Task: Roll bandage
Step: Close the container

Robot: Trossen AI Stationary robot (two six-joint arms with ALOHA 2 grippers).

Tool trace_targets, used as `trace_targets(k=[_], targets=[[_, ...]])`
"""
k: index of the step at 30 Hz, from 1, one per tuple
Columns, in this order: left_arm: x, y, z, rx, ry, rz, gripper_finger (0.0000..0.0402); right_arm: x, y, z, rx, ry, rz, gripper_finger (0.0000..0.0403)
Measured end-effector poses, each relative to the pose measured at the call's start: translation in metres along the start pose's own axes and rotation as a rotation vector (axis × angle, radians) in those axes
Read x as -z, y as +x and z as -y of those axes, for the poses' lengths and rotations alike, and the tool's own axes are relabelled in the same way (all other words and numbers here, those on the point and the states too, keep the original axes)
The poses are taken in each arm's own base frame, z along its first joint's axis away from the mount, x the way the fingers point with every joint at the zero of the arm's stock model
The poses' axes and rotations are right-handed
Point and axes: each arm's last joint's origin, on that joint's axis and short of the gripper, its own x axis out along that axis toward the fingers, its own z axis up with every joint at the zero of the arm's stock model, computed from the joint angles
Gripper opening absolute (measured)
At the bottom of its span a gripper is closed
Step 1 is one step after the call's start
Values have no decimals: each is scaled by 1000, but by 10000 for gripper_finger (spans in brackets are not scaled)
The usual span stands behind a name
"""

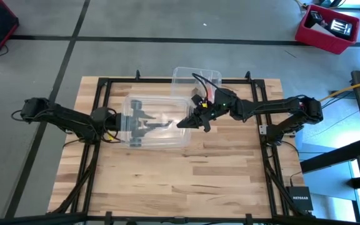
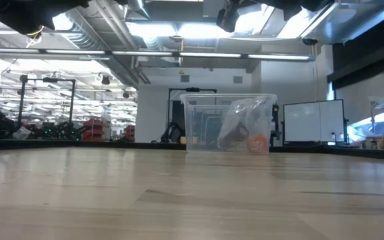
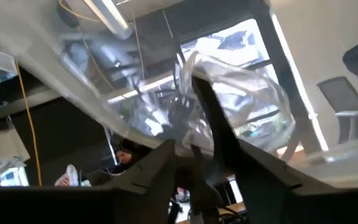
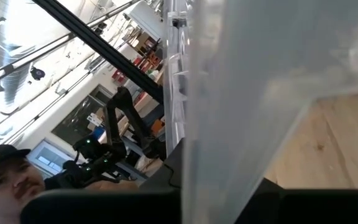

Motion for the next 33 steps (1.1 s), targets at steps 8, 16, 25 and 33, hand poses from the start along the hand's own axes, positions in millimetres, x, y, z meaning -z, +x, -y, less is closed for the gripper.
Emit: trace_targets(k=[8, 16, 25, 33], targets=[[-4, 11, -2, 18, 83, -52, 51, 0, 0, 1, 18, -33, 21, 30], [-8, 24, -12, -23, 194, -168, 26, -5, -7, -7, -11, -110, 14, 77], [-40, 54, -35, -31, 224, -268, 25, -12, -49, -34, 141, -205, 4, 91], [-74, 73, -59, -111, 249, -341, 25, -18, -90, -54, 239, -265, 34, 92]])
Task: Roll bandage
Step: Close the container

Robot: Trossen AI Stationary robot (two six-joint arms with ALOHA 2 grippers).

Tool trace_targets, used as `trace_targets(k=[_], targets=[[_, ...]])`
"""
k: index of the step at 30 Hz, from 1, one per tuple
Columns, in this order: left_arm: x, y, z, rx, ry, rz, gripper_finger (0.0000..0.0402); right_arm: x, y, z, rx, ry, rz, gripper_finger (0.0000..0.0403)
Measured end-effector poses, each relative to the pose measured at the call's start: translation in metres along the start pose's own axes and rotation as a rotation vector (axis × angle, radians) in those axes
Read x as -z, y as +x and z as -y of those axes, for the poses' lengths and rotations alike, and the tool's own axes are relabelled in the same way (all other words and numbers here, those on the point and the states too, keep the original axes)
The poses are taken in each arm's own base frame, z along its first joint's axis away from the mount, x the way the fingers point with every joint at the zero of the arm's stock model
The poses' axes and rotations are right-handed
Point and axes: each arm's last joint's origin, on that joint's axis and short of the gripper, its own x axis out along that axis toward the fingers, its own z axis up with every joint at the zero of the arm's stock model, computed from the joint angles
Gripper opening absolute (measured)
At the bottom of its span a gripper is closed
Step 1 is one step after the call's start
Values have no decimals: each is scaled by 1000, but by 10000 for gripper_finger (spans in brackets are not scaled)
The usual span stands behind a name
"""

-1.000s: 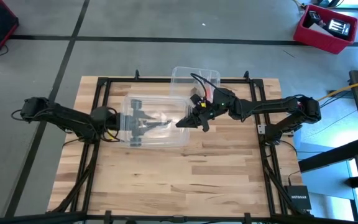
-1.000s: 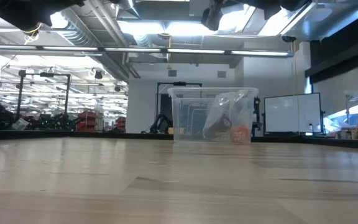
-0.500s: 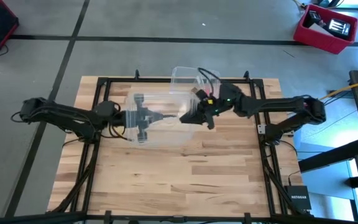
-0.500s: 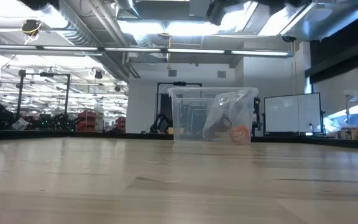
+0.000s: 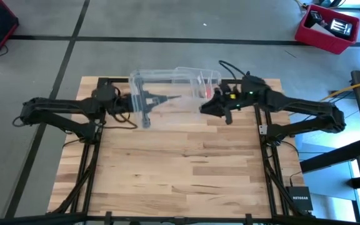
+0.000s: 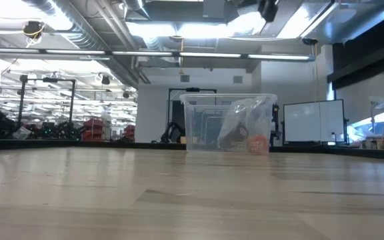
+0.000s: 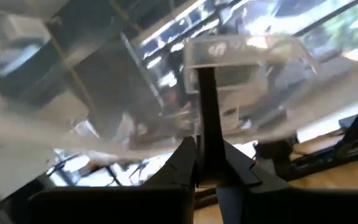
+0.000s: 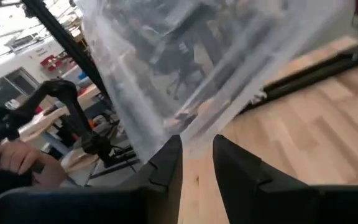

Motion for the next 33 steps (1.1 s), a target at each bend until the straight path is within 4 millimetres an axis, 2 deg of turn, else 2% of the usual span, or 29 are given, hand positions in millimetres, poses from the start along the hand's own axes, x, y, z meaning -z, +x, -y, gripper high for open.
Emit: trace_targets(k=[4, 8, 14, 17, 20, 23, 25, 28, 33], targets=[[-6, 3, -13, -54, 2, -88, 25, -6, -24, -5, 59, -65, 46, 92], [-18, 4, -30, -81, -21, -145, 25, -8, -44, -8, 201, -159, 93, 92], [-17, 15, -60, -118, -14, -400, 25, 2, -64, 1, 587, -334, 21, 92], [-13, 27, -77, -119, -6, -531, 25, 10, -66, 12, 816, -422, -78, 92], [-1, 41, -93, -93, 21, -699, 25, 20, -63, 25, 940, -496, -175, 92], [10, 57, -105, -37, 52, -858, 25, 30, -66, 38, 989, -499, -247, 92], [10, 65, -111, -5, 61, -922, 25, 37, -68, 47, 989, -474, -275, 92], [6, 71, -120, 33, 71, -992, 25, 52, -74, 63, 1019, -415, -315, 92], [17, 79, -126, 88, 66, -1114, 25, 78, -87, 93, 1142, -338, -381, 92]])
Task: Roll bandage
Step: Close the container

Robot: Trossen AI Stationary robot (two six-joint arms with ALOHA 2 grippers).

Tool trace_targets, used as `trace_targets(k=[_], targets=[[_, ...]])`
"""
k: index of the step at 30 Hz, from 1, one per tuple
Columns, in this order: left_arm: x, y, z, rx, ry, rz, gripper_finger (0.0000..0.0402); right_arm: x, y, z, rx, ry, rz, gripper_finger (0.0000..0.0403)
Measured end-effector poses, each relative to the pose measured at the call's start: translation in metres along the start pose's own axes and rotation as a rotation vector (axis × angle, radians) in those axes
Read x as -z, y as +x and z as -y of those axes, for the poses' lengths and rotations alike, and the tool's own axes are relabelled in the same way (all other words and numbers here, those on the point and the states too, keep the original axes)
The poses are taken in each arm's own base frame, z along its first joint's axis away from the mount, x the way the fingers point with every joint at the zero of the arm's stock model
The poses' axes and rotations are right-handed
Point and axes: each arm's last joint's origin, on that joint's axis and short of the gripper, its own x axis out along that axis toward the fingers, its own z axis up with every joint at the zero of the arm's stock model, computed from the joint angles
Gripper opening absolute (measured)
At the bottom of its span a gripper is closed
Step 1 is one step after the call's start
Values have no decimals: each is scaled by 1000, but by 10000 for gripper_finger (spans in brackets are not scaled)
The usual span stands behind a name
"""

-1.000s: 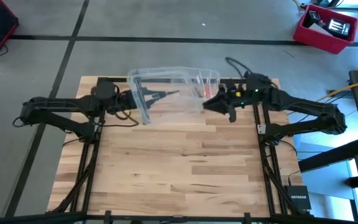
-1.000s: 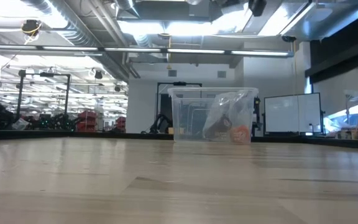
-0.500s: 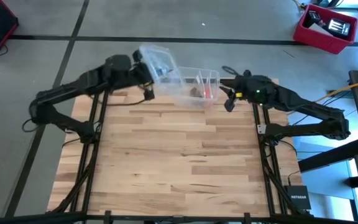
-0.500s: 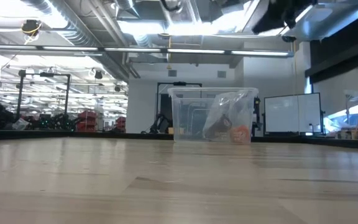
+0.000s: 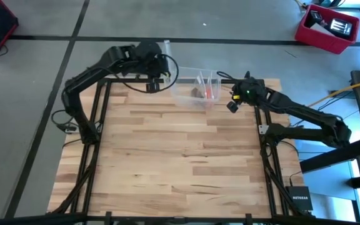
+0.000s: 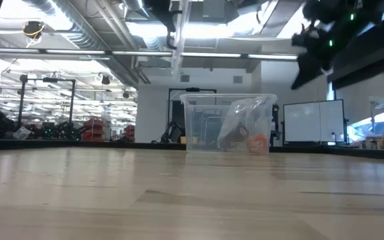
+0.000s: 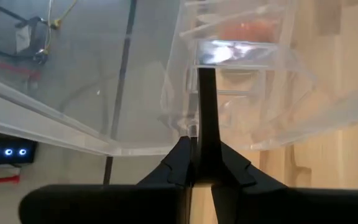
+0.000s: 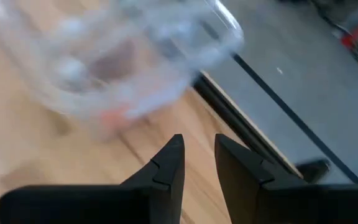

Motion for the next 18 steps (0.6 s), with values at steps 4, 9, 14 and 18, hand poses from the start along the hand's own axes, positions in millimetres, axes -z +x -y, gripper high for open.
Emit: trace_targets(k=[4, 9, 14, 18], targets=[[4, 5, -8, 3, -1, -42, 25, 20, 17, 8, 103, 47, -33, 92], [8, 21, -14, 8, 23, -86, 25, 34, 33, 9, 52, 45, 15, 92], [9, 28, -15, 31, 37, -98, 25, 43, 55, 1, -4, -23, 63, 92], [10, 44, -10, 93, 51, -151, 25, 45, 72, -3, -6, -78, 54, 92]])
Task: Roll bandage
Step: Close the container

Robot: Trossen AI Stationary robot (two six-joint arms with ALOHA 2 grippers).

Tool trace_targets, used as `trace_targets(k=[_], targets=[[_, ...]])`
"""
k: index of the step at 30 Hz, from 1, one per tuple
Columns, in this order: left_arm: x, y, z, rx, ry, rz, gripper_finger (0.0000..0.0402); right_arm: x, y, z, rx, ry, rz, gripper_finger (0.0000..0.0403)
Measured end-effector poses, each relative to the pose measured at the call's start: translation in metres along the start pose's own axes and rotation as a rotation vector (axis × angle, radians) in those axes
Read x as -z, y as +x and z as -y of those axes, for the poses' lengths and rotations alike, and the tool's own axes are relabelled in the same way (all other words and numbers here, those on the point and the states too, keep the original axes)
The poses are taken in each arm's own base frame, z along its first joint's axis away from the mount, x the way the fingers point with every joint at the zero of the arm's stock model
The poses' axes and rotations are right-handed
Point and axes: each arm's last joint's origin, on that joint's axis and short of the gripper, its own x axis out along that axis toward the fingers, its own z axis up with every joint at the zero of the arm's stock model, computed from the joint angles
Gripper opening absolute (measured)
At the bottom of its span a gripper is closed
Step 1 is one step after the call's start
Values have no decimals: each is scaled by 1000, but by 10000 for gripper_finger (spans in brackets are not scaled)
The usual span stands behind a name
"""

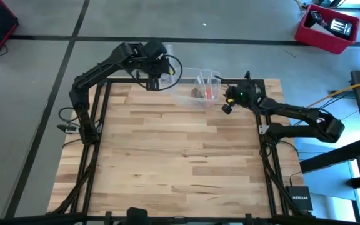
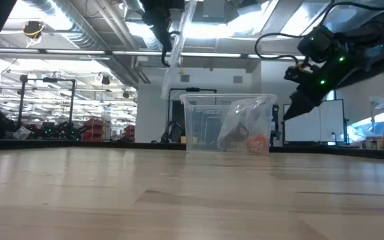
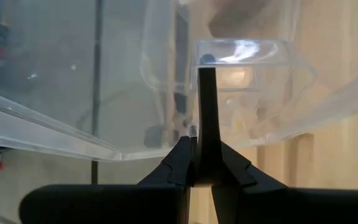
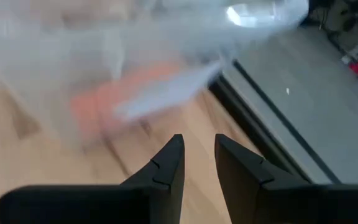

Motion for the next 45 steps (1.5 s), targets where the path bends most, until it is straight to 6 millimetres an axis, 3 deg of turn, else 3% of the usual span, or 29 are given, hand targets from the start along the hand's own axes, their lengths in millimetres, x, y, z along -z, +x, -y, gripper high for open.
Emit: trace_targets(k=[7, 18, 29, 37, 45], targets=[[-11, 26, 7, 31, 43, -29, 25, -8, 17, -5, -102, -22, 119, 92], [-25, 29, 7, 3, 57, 64, 25, -11, 38, -12, -192, -31, 203, 92], [-44, 58, 13, 14, 65, 124, 25, -17, 37, -32, -205, -124, 243, 92], [-59, 85, 23, 23, 9, 147, 45, -18, 36, -35, -209, -127, 245, 92], [-70, 94, 39, 27, 26, 147, 27, -18, 36, -35, -210, -123, 240, 92]])
